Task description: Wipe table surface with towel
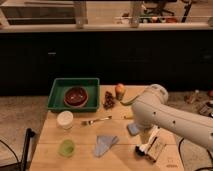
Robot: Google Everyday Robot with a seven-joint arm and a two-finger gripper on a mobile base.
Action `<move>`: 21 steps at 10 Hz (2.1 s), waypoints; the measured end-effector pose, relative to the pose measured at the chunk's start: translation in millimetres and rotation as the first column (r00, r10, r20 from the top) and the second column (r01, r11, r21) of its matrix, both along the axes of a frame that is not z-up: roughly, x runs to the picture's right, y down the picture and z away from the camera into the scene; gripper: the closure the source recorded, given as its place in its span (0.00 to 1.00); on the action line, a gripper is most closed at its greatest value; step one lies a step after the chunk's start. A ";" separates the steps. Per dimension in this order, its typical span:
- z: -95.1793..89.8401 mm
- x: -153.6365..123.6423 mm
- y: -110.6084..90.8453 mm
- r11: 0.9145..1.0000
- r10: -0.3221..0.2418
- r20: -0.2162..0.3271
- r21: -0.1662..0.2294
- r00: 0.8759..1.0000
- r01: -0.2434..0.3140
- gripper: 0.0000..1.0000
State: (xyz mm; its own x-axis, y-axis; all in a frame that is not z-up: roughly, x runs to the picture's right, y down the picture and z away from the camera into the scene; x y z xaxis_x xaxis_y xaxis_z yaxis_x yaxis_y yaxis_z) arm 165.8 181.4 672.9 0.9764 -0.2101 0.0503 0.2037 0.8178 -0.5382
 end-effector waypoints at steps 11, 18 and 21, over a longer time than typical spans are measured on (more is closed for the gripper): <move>4.9 -47.0 36.7 0.994 -0.110 0.090 0.013 0.990 0.109 0.20; 14.5 -60.7 54.1 0.993 -0.116 0.147 0.021 0.982 0.114 0.20; 19.5 -65.0 60.1 0.993 -0.119 0.174 0.020 0.977 0.118 0.20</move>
State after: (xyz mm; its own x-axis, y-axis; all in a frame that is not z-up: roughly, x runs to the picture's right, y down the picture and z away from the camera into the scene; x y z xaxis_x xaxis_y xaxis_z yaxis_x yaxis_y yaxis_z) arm 100.9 241.5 692.4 0.9208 -0.3252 0.2152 0.3897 0.7871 -0.4781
